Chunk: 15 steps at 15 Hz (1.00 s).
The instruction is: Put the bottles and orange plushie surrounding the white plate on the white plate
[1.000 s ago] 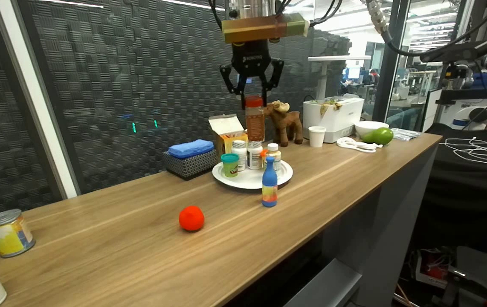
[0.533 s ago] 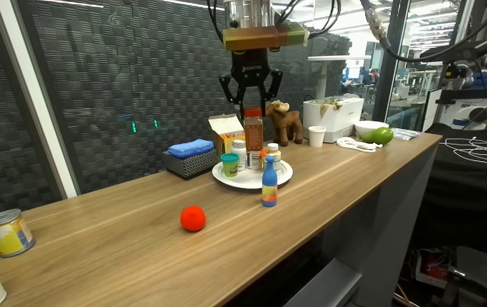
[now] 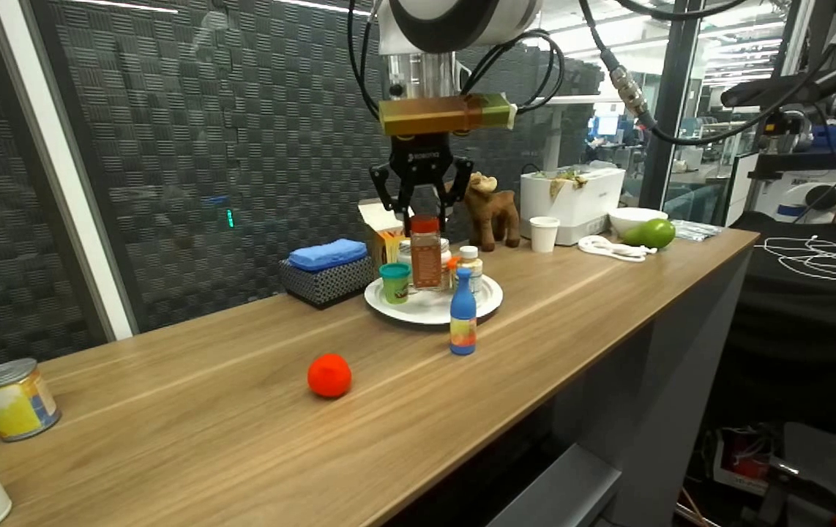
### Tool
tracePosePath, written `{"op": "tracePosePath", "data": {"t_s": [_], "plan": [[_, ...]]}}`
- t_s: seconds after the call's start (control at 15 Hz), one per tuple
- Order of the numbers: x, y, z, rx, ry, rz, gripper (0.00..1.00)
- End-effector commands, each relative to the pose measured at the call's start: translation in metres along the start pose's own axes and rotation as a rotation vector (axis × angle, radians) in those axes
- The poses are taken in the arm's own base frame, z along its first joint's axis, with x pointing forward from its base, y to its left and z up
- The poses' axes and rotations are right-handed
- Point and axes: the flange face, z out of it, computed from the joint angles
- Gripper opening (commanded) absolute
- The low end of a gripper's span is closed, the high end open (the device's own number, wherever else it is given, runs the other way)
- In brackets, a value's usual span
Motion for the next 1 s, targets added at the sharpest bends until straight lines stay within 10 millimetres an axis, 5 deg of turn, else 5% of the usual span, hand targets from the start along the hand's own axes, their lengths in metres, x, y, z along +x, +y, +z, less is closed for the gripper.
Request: {"op": "tracePosePath", "data": {"t_s": [0.0, 0.4, 0.93], "plan": [[0.014, 0.009, 0.001, 0.028, 0.003, -0.015, 0.25], [0.03, 0.032, 0.013, 0.06, -0.034, -0.002, 0.25], [0.035, 0.036, 0.032, 0.12, -0.08, -0.011, 0.25]]}}
